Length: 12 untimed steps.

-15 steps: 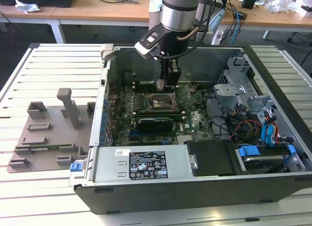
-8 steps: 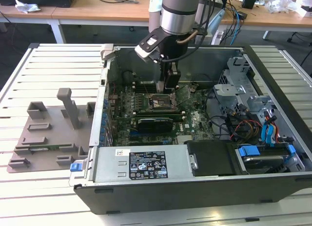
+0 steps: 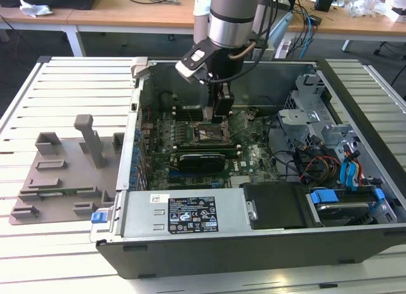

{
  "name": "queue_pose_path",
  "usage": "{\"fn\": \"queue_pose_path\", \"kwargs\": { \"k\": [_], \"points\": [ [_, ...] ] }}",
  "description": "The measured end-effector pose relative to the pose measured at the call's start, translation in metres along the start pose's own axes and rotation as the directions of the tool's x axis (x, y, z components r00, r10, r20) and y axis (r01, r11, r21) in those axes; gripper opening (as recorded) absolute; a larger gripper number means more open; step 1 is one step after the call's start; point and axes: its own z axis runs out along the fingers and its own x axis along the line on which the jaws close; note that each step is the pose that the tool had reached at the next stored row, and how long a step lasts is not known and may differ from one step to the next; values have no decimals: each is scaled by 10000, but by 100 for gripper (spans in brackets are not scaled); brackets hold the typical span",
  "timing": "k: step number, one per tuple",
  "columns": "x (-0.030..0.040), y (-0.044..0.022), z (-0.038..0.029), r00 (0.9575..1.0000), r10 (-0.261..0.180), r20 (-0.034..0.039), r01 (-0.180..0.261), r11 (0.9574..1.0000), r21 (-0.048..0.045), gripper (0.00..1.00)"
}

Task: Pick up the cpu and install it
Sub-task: 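Place the cpu into insertion slot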

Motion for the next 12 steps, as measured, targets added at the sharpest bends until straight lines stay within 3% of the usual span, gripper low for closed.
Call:
{"fn": "queue_pose_path", "kwargs": {
  "k": [3,12],
  "points": [
    [73,5,14,10000,1,-2,-1,10000,-1,55],
    [81,11,120,10000,0,-2,0,10000,0,55]
  ]
}}
